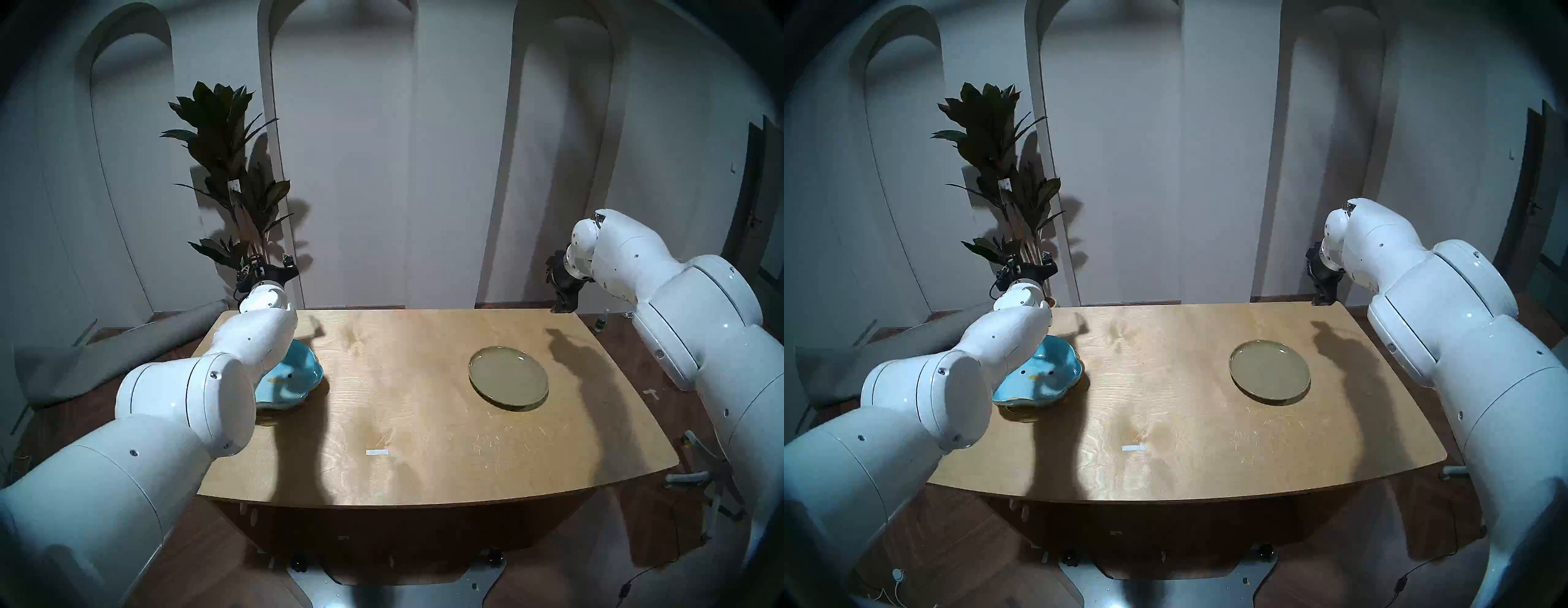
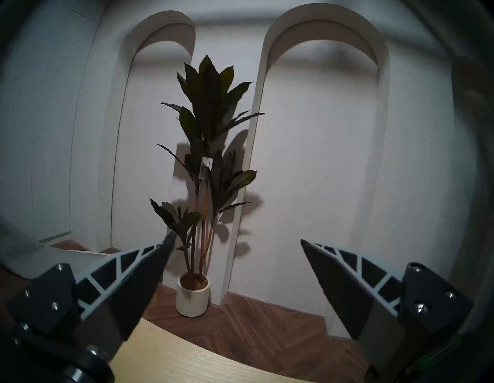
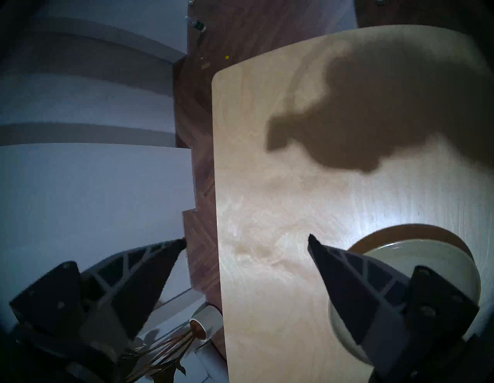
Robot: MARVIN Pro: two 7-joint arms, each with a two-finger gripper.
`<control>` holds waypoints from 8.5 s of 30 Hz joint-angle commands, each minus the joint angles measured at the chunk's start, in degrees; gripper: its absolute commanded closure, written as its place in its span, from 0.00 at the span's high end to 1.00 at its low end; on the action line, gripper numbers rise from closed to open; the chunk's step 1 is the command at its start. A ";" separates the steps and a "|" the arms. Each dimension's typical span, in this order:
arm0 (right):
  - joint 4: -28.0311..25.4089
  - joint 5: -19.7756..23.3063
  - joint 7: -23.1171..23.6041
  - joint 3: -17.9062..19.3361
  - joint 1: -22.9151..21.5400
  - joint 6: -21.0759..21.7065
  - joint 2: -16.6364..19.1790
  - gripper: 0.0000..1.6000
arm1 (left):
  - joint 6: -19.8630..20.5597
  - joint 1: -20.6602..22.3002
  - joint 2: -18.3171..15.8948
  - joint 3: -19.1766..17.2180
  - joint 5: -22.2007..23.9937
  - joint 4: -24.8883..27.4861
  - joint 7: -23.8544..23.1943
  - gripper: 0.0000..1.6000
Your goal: Stack the plates into one stack
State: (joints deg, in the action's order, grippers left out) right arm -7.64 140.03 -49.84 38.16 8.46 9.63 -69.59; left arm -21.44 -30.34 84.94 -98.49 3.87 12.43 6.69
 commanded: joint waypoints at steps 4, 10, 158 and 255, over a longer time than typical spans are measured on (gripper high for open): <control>-0.75 -0.77 1.64 -0.40 -2.59 0.46 2.31 1.00 | 0.39 -1.82 2.42 0.67 -0.08 -0.66 -3.12 1.00; -0.51 -1.19 2.08 -0.70 -1.80 0.86 3.06 1.00 | -0.06 -1.48 3.47 1.00 -0.11 0.13 -4.79 1.00; -15.66 0.63 25.59 7.79 0.23 27.75 20.10 1.00 | -4.35 -3.81 12.00 17.61 -13.67 11.61 -36.63 1.00; -43.42 1.54 42.28 12.45 10.68 45.37 29.56 1.00 | -27.99 -16.50 14.93 32.66 -24.99 26.98 -45.53 1.00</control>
State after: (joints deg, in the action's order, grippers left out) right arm -48.38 141.22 -9.58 49.40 18.94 55.05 -41.68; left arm -47.07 -48.00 98.69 -65.84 -20.95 36.97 -40.10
